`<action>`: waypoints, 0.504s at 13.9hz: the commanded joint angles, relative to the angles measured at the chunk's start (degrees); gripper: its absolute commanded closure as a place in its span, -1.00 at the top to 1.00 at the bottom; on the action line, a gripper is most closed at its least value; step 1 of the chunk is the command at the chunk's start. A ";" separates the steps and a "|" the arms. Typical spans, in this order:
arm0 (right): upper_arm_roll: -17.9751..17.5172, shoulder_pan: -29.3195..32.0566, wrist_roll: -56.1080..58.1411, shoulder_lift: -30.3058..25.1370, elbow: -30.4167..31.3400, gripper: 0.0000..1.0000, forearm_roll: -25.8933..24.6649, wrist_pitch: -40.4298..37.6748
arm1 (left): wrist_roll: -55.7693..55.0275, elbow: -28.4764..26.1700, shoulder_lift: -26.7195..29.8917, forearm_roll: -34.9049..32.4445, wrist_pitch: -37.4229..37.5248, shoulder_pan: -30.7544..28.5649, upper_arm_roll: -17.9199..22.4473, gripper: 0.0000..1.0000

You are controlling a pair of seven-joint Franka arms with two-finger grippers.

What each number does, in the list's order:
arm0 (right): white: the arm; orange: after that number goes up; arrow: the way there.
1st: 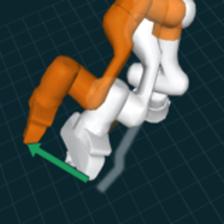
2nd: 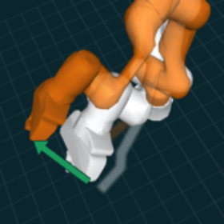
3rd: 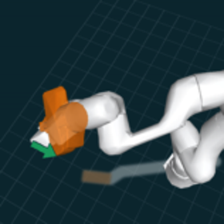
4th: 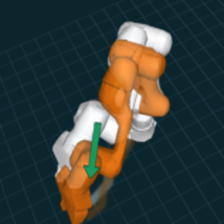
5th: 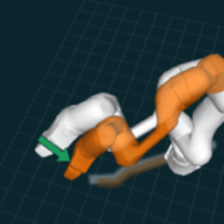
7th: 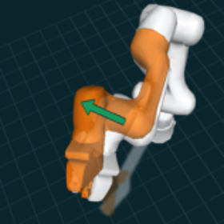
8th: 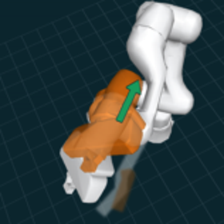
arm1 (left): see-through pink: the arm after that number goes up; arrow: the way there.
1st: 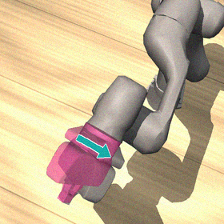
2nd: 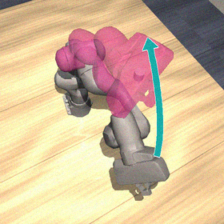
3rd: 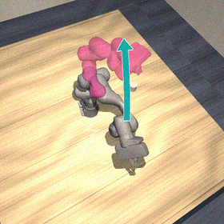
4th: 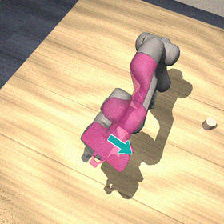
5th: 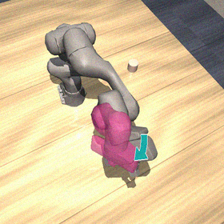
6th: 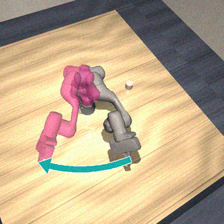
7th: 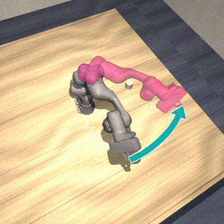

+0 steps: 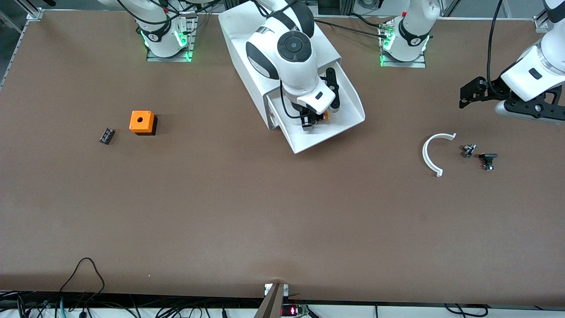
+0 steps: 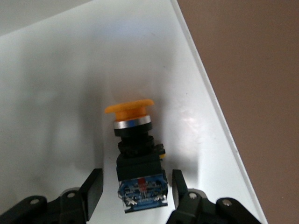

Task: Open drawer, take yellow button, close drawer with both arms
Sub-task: 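Grasp the yellow push button in the drawer with the right gripper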

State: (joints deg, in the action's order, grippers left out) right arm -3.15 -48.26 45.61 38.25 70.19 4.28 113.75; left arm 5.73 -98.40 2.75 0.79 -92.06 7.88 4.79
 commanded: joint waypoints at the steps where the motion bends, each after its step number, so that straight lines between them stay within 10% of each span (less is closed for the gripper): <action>1: 1.22 -1.13 0.62 0.77 -1.81 -0.04 -0.50 0.06 | 0.17 2.16 -1.17 -0.79 1.45 -0.24 -0.22 1.00; 7: 3.67 -4.73 -0.34 0.60 -1.81 -0.57 -2.26 0.24 | 0.43 2.16 -1.26 -0.78 1.45 -0.24 -0.22 1.00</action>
State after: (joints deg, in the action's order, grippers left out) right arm -1.30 -50.71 45.65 38.25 69.91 2.91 114.10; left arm 5.73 -98.36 2.54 0.79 -92.06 7.87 4.79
